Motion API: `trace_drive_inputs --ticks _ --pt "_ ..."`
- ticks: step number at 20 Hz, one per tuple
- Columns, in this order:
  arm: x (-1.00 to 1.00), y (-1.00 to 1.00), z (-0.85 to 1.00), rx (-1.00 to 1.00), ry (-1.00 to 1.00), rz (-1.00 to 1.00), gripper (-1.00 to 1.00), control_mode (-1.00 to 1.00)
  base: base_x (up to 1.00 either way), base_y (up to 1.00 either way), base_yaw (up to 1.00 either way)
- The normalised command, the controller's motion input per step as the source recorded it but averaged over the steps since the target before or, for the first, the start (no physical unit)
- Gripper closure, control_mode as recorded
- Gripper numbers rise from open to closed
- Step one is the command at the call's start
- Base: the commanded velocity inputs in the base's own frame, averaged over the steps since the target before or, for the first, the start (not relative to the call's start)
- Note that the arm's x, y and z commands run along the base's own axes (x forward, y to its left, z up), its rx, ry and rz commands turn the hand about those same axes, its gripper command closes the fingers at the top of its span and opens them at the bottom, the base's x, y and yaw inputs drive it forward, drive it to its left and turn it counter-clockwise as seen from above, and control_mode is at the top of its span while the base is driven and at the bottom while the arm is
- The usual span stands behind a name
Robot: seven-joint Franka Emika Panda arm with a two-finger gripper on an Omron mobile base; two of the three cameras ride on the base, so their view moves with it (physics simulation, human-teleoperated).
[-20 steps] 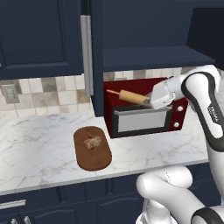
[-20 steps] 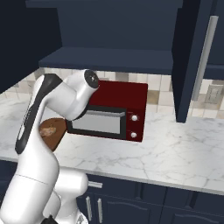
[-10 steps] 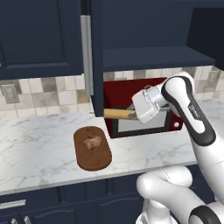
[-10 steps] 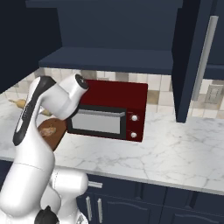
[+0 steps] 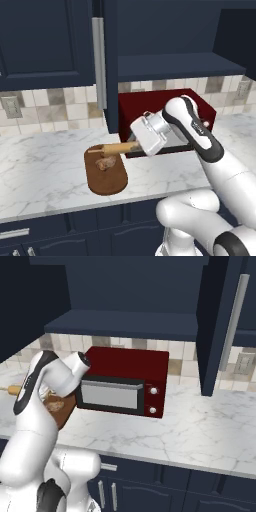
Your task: Open the cabinet, retrieve the rolling pin, and place it next to the meat on the cutting board to prepare for tenderizing.
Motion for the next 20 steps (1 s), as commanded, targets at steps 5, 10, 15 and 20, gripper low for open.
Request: trace_drive_inputs --ticks 5,10,15,20 --pt "0.00 0.27 -0.48 -0.01 -0.03 0.16 1.00 -1.00 0.00 0.00 0.00" --pt "0.03 0.07 -0.40 0.00 0.00 0.15 1.00 -1.00 0.00 0.00 0.00" --pt "0.15 0.01 -0.34 0.00 0.00 0.12 1.00 -1.00 0.00 0.00 0.00" --pt "0.19 0.03 -0.30 0.00 0.00 0.09 1.00 -1.00 0.00 0.00 0.00"
